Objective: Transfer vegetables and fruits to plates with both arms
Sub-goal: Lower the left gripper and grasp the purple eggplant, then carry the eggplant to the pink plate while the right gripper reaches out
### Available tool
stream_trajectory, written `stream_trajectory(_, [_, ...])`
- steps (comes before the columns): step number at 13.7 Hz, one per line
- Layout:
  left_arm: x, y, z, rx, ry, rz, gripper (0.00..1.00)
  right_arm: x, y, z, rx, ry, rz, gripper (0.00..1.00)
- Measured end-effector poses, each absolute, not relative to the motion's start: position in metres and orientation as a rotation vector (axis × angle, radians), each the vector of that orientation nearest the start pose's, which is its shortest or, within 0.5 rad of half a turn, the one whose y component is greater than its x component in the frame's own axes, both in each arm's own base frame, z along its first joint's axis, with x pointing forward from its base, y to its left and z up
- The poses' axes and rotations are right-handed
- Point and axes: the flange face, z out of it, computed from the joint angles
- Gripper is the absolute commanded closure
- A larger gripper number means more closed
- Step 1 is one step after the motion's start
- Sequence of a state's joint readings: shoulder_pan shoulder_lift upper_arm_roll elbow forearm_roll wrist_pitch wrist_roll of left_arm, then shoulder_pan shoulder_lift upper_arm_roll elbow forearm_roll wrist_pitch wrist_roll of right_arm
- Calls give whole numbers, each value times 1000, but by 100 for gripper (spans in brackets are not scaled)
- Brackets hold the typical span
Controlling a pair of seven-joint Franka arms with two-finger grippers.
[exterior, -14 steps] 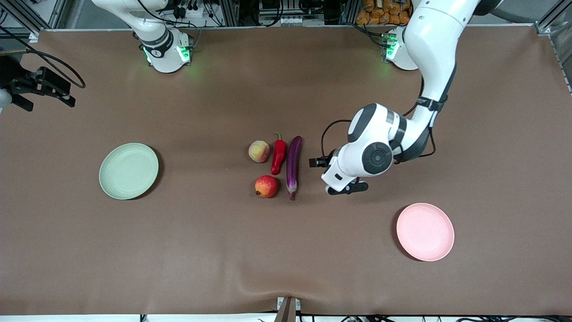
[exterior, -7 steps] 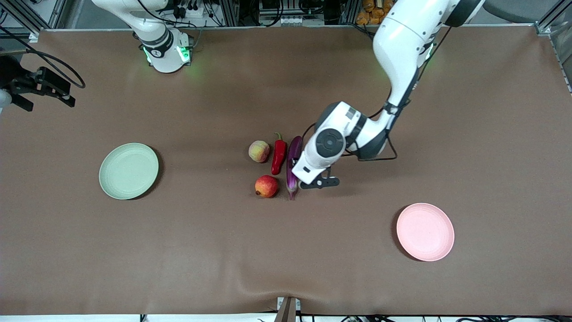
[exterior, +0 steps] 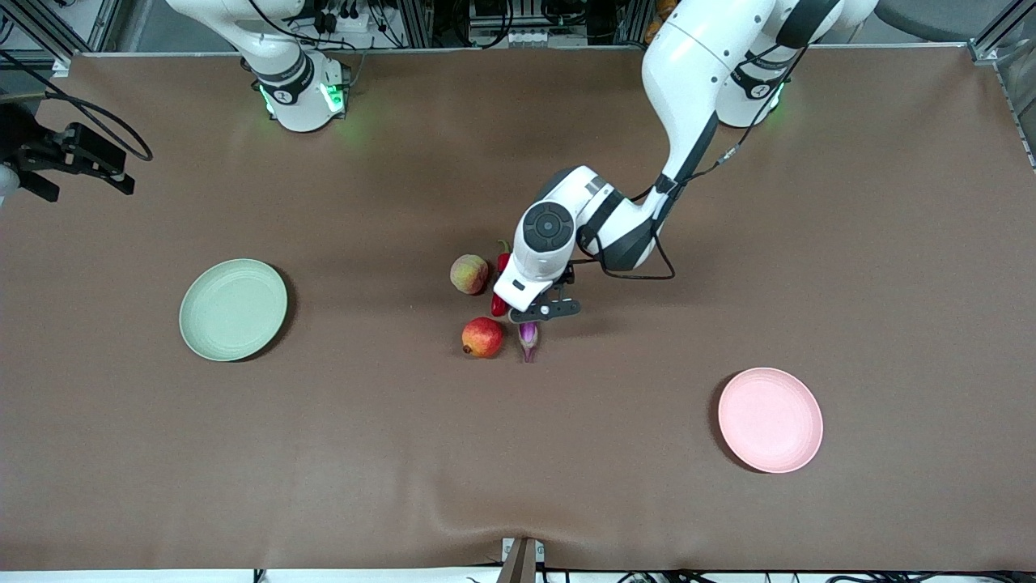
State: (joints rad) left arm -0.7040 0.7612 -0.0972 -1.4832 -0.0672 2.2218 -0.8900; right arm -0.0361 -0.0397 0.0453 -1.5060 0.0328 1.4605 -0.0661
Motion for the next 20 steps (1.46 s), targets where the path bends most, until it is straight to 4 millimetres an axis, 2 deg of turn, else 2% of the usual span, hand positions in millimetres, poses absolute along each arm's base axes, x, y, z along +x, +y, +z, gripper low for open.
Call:
stream_trajectory(6, [490, -519, 205, -3154, -232, 130, 0, 530, 8, 666, -3108, -118, 12, 0])
stream_trajectory(10, [493, -515, 201, -3135, -212, 100, 0, 531, 5, 661, -3108, -109, 35, 0])
stream_trajectory(14, [493, -511, 184, -3114, -213, 119, 0, 532, 6, 660, -3094, -110, 38, 0])
stream_trajectory(15, [493, -509, 180, -3109, -216, 121, 14, 532, 7, 660, -3086, -110, 38, 0])
stream_trajectory(16, [495, -507, 177, -3105, -222, 119, 62, 532, 7, 660, -3082, -111, 38, 0])
stream_trajectory(17, [497, -505, 176, -3102, -227, 116, 99, 532, 7, 660, -3081, -111, 38, 0])
stream_trajectory(20, [500, -503, 176, -3101, -237, 110, 100, 532, 7, 660, -3081, -110, 38, 0])
